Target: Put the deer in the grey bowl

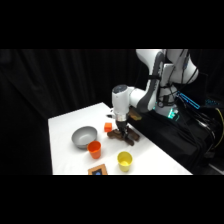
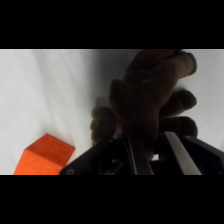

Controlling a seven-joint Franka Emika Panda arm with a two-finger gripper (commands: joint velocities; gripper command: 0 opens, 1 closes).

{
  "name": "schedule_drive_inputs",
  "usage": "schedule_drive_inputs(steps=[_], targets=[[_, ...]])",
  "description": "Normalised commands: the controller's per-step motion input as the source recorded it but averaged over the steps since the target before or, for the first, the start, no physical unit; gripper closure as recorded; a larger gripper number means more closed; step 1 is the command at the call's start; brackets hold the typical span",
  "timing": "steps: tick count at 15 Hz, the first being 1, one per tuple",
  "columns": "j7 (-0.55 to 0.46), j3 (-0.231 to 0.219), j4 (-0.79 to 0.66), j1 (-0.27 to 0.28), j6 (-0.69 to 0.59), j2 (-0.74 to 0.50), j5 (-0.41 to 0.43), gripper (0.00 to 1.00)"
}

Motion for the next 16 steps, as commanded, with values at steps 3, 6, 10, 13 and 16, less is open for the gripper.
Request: schedule_drive_inputs(steps=[3, 6, 10, 13, 16], targets=[[-0.03, -0.093, 0.14, -0.043, -0.63, -0.51, -0.155, 0.9], [-0.05, -0.002, 0.31, -0.11, -0.52, -0.26, -0.128, 0.9], [-0.06, 0.039, 0.42, -0.107, -0.34, 0.02, -0.077, 0.91], [-0.04, 0.027, 0.55, -0.093, -0.28, 0.22, -0.069, 0.91], [-0.03, -0.006, 0.61, -0.087, -0.26, 0.29, -0.071, 0.91]])
